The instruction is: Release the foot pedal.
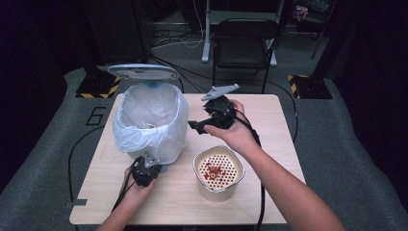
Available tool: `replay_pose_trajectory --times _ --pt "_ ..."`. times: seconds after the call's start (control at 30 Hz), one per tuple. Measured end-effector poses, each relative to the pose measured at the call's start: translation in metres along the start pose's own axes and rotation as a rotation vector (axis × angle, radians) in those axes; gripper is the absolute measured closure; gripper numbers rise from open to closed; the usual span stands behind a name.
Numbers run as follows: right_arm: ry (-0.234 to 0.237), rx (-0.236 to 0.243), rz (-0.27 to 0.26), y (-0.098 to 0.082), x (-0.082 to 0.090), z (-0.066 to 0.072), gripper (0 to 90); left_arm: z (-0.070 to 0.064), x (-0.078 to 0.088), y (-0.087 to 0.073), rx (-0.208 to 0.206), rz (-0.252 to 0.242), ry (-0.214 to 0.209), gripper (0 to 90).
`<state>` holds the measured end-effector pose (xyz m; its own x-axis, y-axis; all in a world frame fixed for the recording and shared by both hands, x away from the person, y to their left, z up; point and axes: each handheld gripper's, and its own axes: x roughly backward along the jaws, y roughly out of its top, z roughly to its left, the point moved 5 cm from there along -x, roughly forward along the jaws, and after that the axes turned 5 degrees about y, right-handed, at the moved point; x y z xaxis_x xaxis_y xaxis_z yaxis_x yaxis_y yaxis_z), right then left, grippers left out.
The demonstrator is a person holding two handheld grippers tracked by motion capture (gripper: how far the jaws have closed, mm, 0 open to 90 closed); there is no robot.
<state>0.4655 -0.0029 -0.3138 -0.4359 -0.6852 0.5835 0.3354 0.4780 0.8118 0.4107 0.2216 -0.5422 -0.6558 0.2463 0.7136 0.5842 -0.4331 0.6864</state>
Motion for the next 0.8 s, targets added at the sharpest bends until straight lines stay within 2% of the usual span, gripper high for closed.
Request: replay_pose_trajectory --times 0.07,0.1,0.13,0.17,0.2,0.23,0.27,0.33,0.37,0.4,0.47,0.53,0.63,0.67,0.7,0.73,0.77,0.8 --pt "-0.013 -0.020 -0.010 -0.013 0.009 -0.005 22.8 0.001 0.001 0.000 -0.023 -0.001 0.002 85.9" --pt "-0.008 -0.028 -0.021 -0.022 0.015 -0.007 22.8 0.000 0.002 -0.001 -0.019 -0.001 0.001 84.6" --pt "-0.016 -0.026 -0.030 -0.028 0.018 -0.009 22.9 0.001 0.003 -0.001 -0.037 -0.009 0.004 83.8" --pt "-0.024 -0.021 -0.035 -0.036 0.023 -0.011 22.9 0.002 0.005 -0.001 -0.044 0.004 -0.002 82.2" --pt "-0.030 -0.018 -0.038 -0.044 0.026 -0.013 22.9 0.002 0.005 -0.001 -0.028 -0.008 -0.024 79.7" --pt "-0.043 -0.021 -0.038 -0.053 0.029 -0.015 23.0 0.002 0.007 0.000 0.001 0.001 -0.045 74.7" --pt "-0.056 -0.030 -0.040 -0.061 0.031 -0.017 23.0 0.002 0.010 0.001 0.002 0.003 -0.068 68.9" --pt "-0.070 -0.044 -0.039 -0.076 0.036 -0.021 23.3 0.000 0.014 0.003 0.029 -0.013 -0.084 62.9" --pt "-0.076 -0.046 -0.045 -0.080 0.038 -0.022 23.6 0.000 0.019 0.004 0.018 -0.017 -0.085 60.8" --pt "-0.085 -0.049 -0.041 -0.087 0.041 -0.025 23.7 0.000 0.022 0.005 0.015 -0.015 -0.085 60.7" --pt "-0.101 -0.057 -0.041 -0.096 0.045 -0.028 23.7 -0.001 0.027 0.006 0.045 0.017 -0.118 57.0" --pt "-0.115 -0.064 -0.041 -0.102 0.048 -0.030 23.7 0.000 0.034 0.005 0.036 0.024 -0.136 53.7" --pt "-0.122 -0.059 -0.031 -0.113 0.052 -0.030 23.8 0.004 0.046 0.003 0.100 0.002 -0.157 50.1" --pt "-0.126 -0.063 -0.038 -0.116 0.053 -0.031 23.8 0.006 0.049 0.003 0.114 -0.009 -0.165 49.5" --pt "-0.124 -0.070 -0.050 -0.118 0.053 -0.031 23.8 0.010 0.052 0.002 0.109 -0.012 -0.178 49.2" --pt "-0.122 -0.068 -0.048 -0.122 0.054 -0.031 23.8 0.012 0.055 0.001 0.153 -0.024 -0.176 48.3" --pt "-0.131 -0.072 -0.049 -0.125 0.054 -0.031 23.8 0.014 0.057 0.000 0.167 -0.029 -0.179 47.9" --pt "-0.140 -0.074 -0.052 -0.127 0.054 -0.031 23.8 0.017 0.060 -0.002 0.155 -0.023 -0.181 47.4"
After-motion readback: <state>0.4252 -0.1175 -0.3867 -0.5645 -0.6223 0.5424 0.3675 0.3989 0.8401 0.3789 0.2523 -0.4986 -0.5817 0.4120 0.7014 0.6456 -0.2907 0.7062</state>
